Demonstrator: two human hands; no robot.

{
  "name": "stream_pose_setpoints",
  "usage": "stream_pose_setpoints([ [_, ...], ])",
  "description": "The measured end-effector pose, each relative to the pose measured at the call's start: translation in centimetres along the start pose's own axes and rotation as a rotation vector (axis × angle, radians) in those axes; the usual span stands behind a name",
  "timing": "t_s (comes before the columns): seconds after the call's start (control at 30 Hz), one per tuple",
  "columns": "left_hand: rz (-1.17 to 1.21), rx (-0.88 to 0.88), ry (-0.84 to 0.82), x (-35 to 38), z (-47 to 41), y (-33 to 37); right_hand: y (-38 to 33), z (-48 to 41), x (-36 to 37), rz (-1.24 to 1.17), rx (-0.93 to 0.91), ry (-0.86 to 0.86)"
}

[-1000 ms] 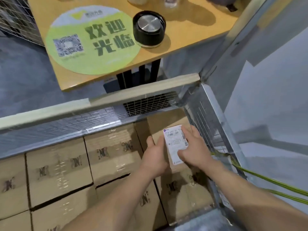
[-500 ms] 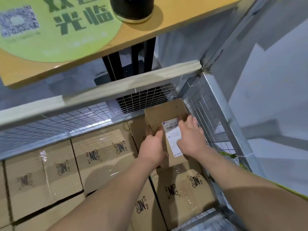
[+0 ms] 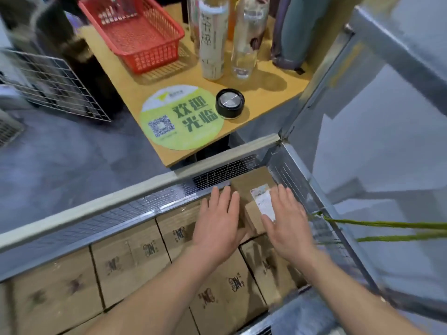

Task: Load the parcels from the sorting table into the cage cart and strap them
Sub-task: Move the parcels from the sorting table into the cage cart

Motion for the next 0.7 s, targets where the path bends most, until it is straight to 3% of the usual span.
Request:
stream_pose_setpoints([
  [0.37, -0.119, 0.333, 0.393, -19.2, 18.1, 8.3, -7.1, 22.8, -17.0, -0.072, 0.02, 0.484],
  [0.7, -0.158, 0.65, 0.576, -24.3, 29.2, 24.9, -2.6, 42.7, -26.2, 0.017, 0.176, 0.859],
])
Point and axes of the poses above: each hand's wrist, its own z-axis away from the middle knuckle, its own x-axis out of the palm, y = z × x, the point moved 10 cm from there along -z, towards the middle knuckle, and after that the axes turned 9 degrees about -y, right-handed, at the moved point
